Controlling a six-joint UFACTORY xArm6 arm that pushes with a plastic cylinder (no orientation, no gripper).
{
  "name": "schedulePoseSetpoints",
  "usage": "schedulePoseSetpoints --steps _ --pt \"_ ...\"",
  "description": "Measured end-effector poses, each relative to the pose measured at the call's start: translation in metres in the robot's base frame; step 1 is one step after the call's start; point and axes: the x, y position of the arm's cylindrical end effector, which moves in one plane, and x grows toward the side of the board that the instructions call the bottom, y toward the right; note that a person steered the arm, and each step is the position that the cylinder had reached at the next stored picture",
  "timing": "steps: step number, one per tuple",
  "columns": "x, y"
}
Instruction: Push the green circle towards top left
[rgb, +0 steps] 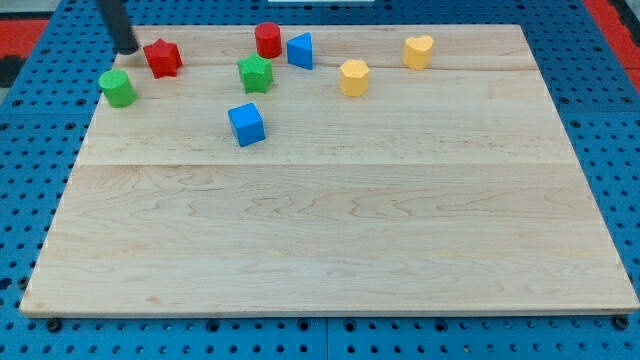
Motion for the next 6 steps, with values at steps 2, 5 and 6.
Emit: schedulePoseSetpoints --steps 2,5,6 --pt "0.160 0.018" --pt "0.026 -0.013" --pt "0.031 0.008"
